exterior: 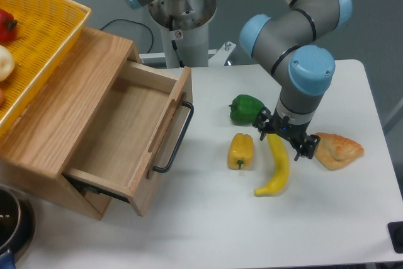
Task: Pick up the banana
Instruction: 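Lower the open gripper toward the yellow banana's stem end, then close the gripper on the banana's stem end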
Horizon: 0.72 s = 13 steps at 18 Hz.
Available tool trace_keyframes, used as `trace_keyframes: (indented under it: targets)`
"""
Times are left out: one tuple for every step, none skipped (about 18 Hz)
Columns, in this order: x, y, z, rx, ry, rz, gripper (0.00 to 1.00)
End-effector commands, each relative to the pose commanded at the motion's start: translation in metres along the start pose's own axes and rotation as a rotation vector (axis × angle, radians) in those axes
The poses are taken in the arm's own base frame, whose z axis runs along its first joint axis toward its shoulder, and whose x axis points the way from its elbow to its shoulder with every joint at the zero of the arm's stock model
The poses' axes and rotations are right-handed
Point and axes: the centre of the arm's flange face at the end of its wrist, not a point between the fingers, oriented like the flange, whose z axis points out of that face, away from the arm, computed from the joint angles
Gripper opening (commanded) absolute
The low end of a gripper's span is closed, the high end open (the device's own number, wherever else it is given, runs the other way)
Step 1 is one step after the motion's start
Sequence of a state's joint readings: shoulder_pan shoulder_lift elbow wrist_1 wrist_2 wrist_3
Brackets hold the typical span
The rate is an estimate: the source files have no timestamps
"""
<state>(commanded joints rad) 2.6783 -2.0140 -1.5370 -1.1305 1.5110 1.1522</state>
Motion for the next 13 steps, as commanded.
trace_keyframes:
  targets:
    - [-0.001, -0.001, 0.005, 0.002, 0.01, -0.017, 1.0]
    - [-0.002, 0.001, 0.008, 0.004, 0.013, -0.027, 1.0]
    - [-0.004, -0.002, 0.011, 0.019, 0.024, -0.029, 1.0]
    - [-0.002, -0.006, 0.014, 0.029, 0.032, -0.026, 1.0]
    - [-0.004, -0.01, 0.017, 0.033, 0.025, -0.036, 1.0]
    - [-0.005, -0.015, 0.02, 0.04, 0.009, -0.05, 1.0]
    - [-0.008, -0.02, 0.023, 0.051, -0.014, -0.043, 0.98]
    - [-0.011, -0.022, 0.026, 0.055, -0.027, -0.048, 0.97]
    - [-0.014, -0.024, 0.026, 0.057, -0.03, -0.045, 0.97]
    - [-0.018, -0.026, 0.025, 0.06, -0.035, -0.043, 0.97]
    - [-0.022, -0.029, 0.025, 0.062, -0.041, -0.04, 0.96]
    - [-0.026, -0.032, 0.026, 0.064, -0.045, -0.038, 0.96]
    - [-0.025, -0.038, 0.027, 0.065, -0.047, -0.028, 0.96]
